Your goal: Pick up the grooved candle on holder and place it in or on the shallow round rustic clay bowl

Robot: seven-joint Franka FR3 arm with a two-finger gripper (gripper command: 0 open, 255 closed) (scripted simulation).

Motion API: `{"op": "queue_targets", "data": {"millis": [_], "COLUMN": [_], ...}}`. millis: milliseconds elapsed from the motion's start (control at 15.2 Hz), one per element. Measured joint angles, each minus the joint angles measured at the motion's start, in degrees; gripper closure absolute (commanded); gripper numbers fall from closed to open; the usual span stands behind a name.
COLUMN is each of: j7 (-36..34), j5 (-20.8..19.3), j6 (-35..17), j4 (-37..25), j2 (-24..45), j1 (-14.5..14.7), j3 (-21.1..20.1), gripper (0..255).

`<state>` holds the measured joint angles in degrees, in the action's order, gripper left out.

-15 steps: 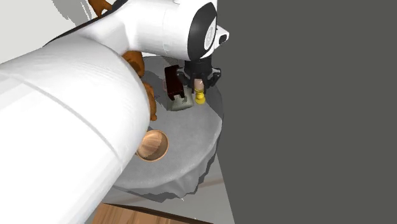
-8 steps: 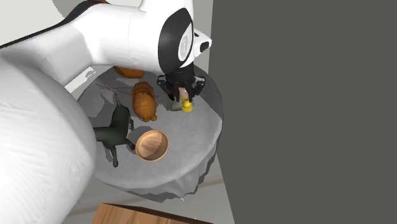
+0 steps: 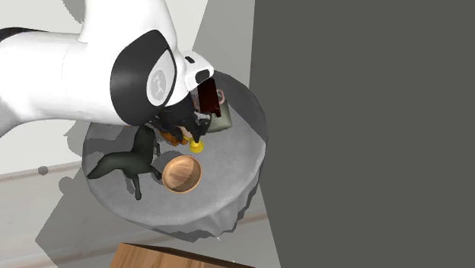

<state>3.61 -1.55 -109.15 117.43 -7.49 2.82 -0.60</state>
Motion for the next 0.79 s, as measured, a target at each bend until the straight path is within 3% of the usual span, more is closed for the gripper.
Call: {"op": "queue_targets", "data": {"millis": [330, 792], "j7": [-4.54, -5.18], "j5": [0.91, 1.00], "j6": [0.64, -4.03], "j4": [7.22, 12.09], "j2": [-7.78, -7.91], "j1": [2.19, 2.40], "j3": [-2.82, -3.16], "gripper": [255, 255]}}
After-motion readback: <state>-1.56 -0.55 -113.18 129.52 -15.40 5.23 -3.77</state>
